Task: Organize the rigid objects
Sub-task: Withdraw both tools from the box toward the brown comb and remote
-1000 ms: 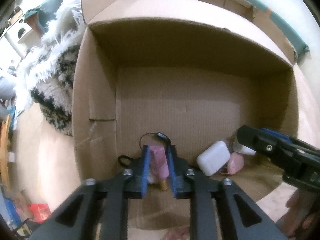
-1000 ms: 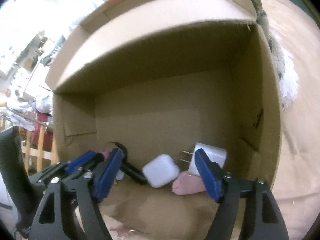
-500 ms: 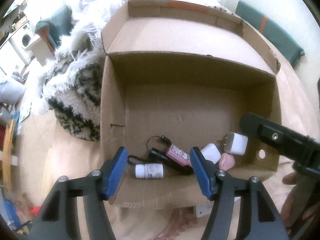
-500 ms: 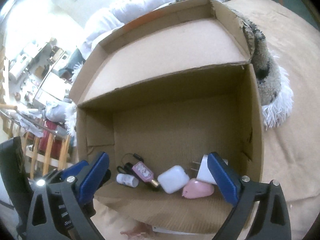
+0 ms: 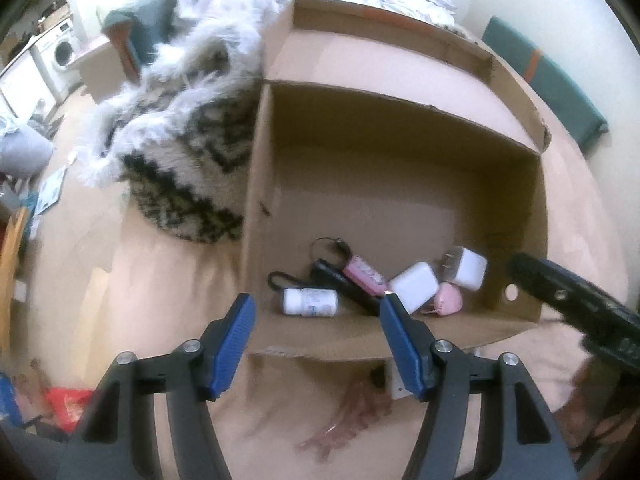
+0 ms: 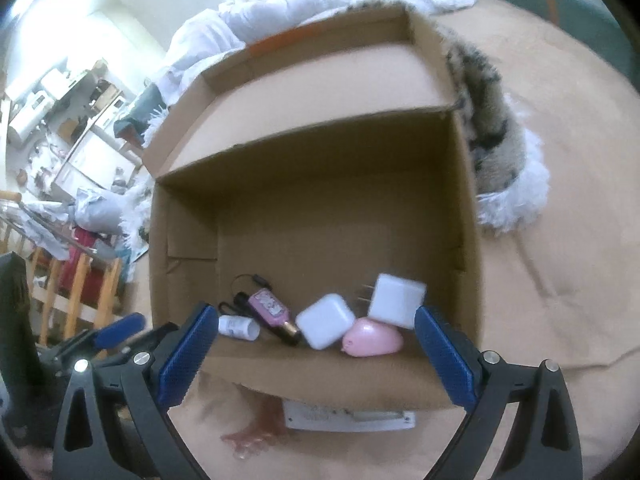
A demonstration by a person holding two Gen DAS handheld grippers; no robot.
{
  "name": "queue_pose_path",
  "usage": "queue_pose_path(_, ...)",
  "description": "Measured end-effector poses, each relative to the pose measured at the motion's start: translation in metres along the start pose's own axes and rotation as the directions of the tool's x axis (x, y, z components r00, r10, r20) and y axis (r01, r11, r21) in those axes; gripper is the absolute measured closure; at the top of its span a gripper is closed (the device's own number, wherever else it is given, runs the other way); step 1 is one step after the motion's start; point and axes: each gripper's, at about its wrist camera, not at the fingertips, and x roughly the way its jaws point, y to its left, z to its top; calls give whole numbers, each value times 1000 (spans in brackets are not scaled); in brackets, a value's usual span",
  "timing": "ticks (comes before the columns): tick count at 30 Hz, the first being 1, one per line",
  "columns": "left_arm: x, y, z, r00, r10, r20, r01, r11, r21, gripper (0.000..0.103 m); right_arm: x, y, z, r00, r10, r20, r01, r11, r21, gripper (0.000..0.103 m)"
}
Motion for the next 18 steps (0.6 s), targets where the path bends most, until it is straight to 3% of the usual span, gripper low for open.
queue_pose_path(5,-4,13,-13,1000,18,-14,-19,1000,-23,41,-10,-13,-18,1000,16,-2,-16,995,97,0)
queue_pose_path(9,3,19,-29,997,19,-73,-21,999,-27,41,-10,-18,-34,999,43,-32,-37,986,165,0)
queue_pose_path(13,20,24,-44,983,-30,-183,23,999,-40,41,-7,-11,-45,997,40,-60,-30,987,156,0)
queue_pose_path(18,34,30,-55,970,21,-244,-28,999,-22,41,-2,-4,-52,996,28,-84,-17,991,132,0)
